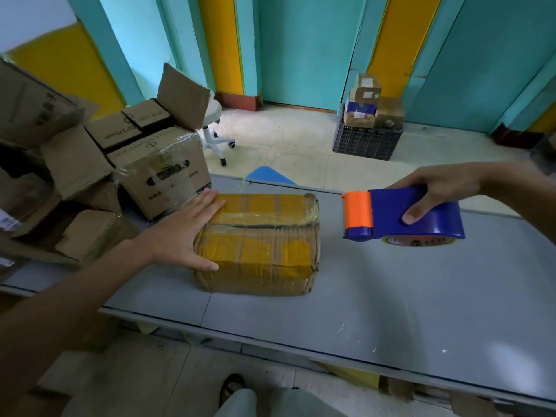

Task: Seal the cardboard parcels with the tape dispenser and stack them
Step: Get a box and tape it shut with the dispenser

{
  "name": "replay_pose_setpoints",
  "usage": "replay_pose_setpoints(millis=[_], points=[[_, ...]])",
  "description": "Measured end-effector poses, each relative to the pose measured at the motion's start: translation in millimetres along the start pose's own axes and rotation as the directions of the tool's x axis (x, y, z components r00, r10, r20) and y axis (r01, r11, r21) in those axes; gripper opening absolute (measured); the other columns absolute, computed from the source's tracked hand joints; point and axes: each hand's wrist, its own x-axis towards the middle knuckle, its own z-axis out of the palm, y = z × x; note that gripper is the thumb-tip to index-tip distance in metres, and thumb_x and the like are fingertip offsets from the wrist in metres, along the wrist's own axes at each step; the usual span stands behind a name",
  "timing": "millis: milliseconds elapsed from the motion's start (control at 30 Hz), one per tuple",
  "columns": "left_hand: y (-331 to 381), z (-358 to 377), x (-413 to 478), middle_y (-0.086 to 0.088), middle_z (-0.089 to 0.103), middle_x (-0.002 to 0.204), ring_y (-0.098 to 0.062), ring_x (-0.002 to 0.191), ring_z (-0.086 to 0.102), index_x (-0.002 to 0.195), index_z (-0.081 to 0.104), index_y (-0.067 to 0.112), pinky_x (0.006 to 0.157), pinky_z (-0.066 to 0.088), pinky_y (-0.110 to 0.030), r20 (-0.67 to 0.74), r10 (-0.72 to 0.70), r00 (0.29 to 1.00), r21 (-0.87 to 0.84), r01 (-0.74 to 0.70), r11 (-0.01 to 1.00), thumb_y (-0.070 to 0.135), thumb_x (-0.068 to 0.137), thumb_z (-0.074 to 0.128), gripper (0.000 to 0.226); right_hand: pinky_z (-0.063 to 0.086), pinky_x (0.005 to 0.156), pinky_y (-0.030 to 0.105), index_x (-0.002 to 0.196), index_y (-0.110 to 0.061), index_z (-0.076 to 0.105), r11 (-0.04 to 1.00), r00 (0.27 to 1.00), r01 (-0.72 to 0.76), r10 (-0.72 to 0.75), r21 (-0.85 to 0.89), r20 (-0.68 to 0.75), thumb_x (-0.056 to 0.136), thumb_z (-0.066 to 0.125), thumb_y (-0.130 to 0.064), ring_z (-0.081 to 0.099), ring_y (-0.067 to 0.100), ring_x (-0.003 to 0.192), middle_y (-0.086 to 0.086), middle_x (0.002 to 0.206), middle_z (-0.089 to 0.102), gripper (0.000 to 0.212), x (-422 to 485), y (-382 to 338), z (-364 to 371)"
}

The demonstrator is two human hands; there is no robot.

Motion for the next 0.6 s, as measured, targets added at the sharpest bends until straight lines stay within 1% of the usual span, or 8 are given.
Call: replay_pose_setpoints(millis=[133, 200, 267, 333, 433, 467, 533, 600], points=[[-3.9, 2.0, -0.7, 0.009, -0.03, 0.151, -0.008, 0.139, -0.025, 0.145, -0.017, 0.028, 0.116, 0.002, -0.039, 0.004, 0.0, 1.0, 0.017, 0.0, 1.0, 0.096, 0.049, 0.038, 0.13, 0.056, 0.071, 0.028, 0.119, -0.023, 0.058, 1.0, 1.0, -0.006, 0.007, 0.03, -0.022, 0.056, 0.076, -0.05, 0.068, 0.014, 0.091, -0.01, 0.099, 0.071, 0.071, -1.0, 8.3, 1.5], [-4.1, 0.7, 0.8, 0.008, -0.03, 0.151, -0.008, 0.139, -0.026, 0.146, -0.016, 0.027, 0.116, 0.001, -0.039, 0.013, 0.002, 1.0, 0.027, -0.003, 1.0, 0.096, 0.05, 0.037, 0.13, 0.056, 0.069, 0.027, 0.116, -0.024, 0.06, 0.999, 0.999, -0.028, 0.028, 0.026, -0.033, 0.04, 0.081, -0.064, 0.068, 0.015, 0.09, -0.007, 0.099, 0.072, 0.088, -6.1, 17.9, -1.5], [-4.8, -0.6, 1.9, 0.007, -0.029, 0.152, -0.008, 0.139, -0.027, 0.146, -0.016, 0.026, 0.117, 0.0, -0.04, 0.02, 0.001, 1.0, 0.044, -0.002, 0.999, 0.096, 0.05, 0.037, 0.13, 0.056, 0.07, 0.027, 0.112, -0.027, 0.061, 0.999, 0.998, -0.046, 0.046, 0.012, -0.041, 0.032, 0.079, -0.07, 0.069, 0.015, 0.088, -0.007, 0.097, 0.072, 0.093, -6.7, 23.9, -3.0], [-2.3, -1.4, 1.2, 0.008, -0.031, 0.151, -0.007, 0.138, -0.028, 0.145, -0.018, 0.028, 0.117, 0.001, -0.038, 0.031, -0.002, 1.0, 0.049, 0.001, 0.999, 0.097, 0.049, 0.036, 0.13, 0.056, 0.07, 0.026, 0.113, -0.027, 0.061, 0.998, 0.997, -0.058, 0.057, -0.014, -0.058, 0.04, 0.078, -0.06, 0.069, 0.012, 0.086, -0.01, 0.095, 0.072, 0.082, -0.9, 25.6, 0.4], [1.5, -2.3, -2.8, 0.011, -0.032, 0.15, -0.002, 0.136, -0.029, 0.142, -0.019, 0.032, 0.113, 0.005, -0.034, 0.034, -0.015, 0.999, 0.014, 0.015, 1.0, 0.098, 0.045, 0.034, 0.129, 0.053, 0.066, 0.02, 0.111, -0.027, 0.059, 0.995, 0.994, -0.095, 0.094, -0.013, -0.061, 0.067, 0.08, -0.038, 0.067, 0.014, 0.088, -0.008, 0.096, 0.07, 0.05, 17.2, 23.9, 11.4], [2.3, -3.0, -3.3, 0.013, -0.033, 0.149, -0.001, 0.135, -0.03, 0.142, -0.02, 0.032, 0.112, 0.006, -0.034, 0.035, -0.017, 0.999, 0.009, 0.017, 1.0, 0.098, 0.045, 0.034, 0.129, 0.051, 0.065, 0.018, 0.108, -0.028, 0.059, 0.995, 0.993, -0.104, 0.104, -0.007, -0.063, 0.069, 0.08, -0.035, 0.066, 0.013, 0.088, -0.009, 0.097, 0.069, 0.045, 23.0, 23.7, 15.2], [3.3, -4.2, -3.4, 0.015, -0.035, 0.147, 0.001, 0.134, -0.031, 0.141, -0.02, 0.034, 0.111, 0.007, -0.033, 0.033, -0.016, 0.999, 0.001, 0.016, 1.0, 0.098, 0.044, 0.034, 0.129, 0.05, 0.065, 0.017, 0.109, -0.031, 0.059, 0.994, 0.992, -0.111, 0.111, -0.004, -0.058, 0.062, 0.075, -0.041, 0.065, 0.011, 0.09, -0.01, 0.099, 0.068, 0.05, 33.0, 23.6, 20.9], [3.2, -4.6, -3.3, 0.016, -0.036, 0.146, 0.003, 0.133, -0.032, 0.141, -0.02, 0.034, 0.111, 0.005, -0.031, 0.03, -0.011, 1.0, -0.004, 0.011, 1.0, 0.099, 0.044, 0.033, 0.128, 0.05, 0.067, 0.018, 0.113, -0.033, 0.057, 0.995, 0.994, -0.104, 0.104, -0.003, -0.027, 0.063, 0.074, -0.042, 0.065, 0.012, 0.091, -0.01, 0.101, 0.068, 0.054, 43.1, 20.5, 25.8]])
